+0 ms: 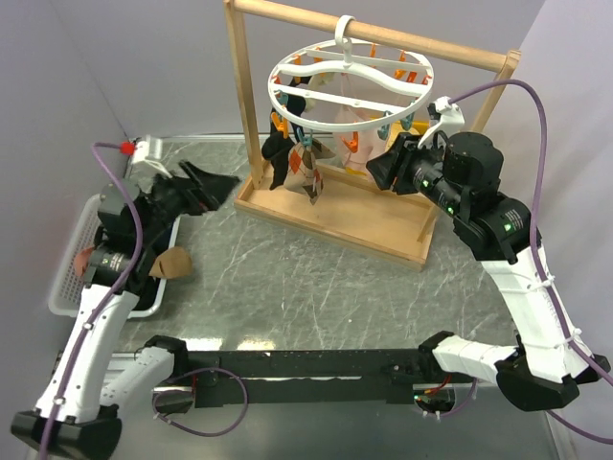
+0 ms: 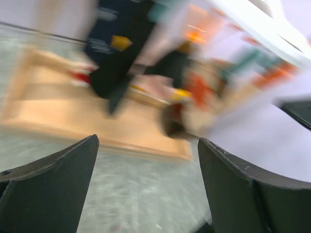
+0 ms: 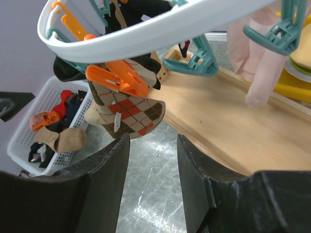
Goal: Remove the socks clipped to the hanger
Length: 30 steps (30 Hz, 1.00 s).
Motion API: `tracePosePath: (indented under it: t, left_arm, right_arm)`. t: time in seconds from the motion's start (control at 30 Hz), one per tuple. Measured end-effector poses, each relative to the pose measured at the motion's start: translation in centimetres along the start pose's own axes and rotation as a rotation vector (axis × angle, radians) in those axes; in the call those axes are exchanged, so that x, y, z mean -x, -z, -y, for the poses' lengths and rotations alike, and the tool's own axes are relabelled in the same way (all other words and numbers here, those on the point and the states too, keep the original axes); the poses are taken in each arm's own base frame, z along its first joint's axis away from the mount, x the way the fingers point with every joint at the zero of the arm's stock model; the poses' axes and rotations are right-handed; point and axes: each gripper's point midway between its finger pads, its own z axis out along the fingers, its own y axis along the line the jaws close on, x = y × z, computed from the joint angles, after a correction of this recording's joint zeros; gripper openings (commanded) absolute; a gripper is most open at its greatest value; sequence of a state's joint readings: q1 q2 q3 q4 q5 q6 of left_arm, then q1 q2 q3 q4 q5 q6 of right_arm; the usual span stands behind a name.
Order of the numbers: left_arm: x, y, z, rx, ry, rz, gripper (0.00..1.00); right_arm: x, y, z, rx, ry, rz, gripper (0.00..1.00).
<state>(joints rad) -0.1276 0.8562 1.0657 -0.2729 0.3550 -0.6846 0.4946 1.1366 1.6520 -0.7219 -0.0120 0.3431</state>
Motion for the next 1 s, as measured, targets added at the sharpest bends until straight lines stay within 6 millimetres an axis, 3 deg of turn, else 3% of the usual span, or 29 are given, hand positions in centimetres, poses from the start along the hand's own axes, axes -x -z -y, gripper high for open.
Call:
tracePosePath:
  t: [0.13, 0.27, 0.4, 0.53, 0.63, 0.73, 0.77, 0.83, 0.87, 0.97, 1.0]
  left_arm:
    - [-2.4, -0.4, 6.4, -0.221, -0.012, -0.065, 0.99]
    - [-4.3, -0.6, 10.0, -0.334, -0.020, -0.104, 0.98]
    - [-6.5, -2.7, 11.3, -0.346, -0.030, -0.154, 0.91]
    - [-8.4, -6.0, 11.0, -0.274, -0.066, -0.188, 0.88]
    - [-8.7, -8.1, 10.7, -0.215, -0.102, -0.185, 0.83]
    - [-8.6, -9.5, 10.5, -0.179, -0.127, -0.176, 0.67]
    - [-8.4, -9.9, 10.5, -0.172, -0.133, -0.171, 0.49]
    - [-8.3, -10.5, 10.5, -0.162, -0.136, -0.165, 0.30]
    - [-8.3, -10.7, 10.4, -0.157, -0.142, -0.163, 0.15]
    - [-8.5, -10.8, 10.3, -0.147, -0.154, -0.163, 0.01]
    - [-8.4, -10.8, 10.3, -0.144, -0.157, -0.159, 0.01]
  right_arm:
    - [-0.2, 0.6, 0.0, 0.006, 0.000, 0.003, 0.64]
    - [-0.5, 1.3, -0.1, 0.021, -0.004, 0.008, 0.73]
    - [-0.5, 2.0, -0.4, 0.039, -0.005, 0.017, 0.77]
    - [-0.4, 2.7, -0.5, 0.057, -0.007, 0.037, 0.77]
    - [-0.4, 3.2, -0.6, 0.066, -0.007, 0.051, 0.78]
    - [-0.1, 4.0, -0.7, 0.075, -0.006, 0.069, 0.78]
    - [0.0, 4.2, -0.8, 0.078, -0.006, 0.077, 0.78]
    - [0.2, 4.6, -0.8, 0.083, -0.004, 0.090, 0.79]
    - [0.1, 4.7, -0.8, 0.083, -0.003, 0.092, 0.79]
    - [-0.1, 4.9, -0.6, 0.081, -0.002, 0.096, 0.81]
    - [-0.3, 4.9, -0.5, 0.078, 0.000, 0.096, 0.81]
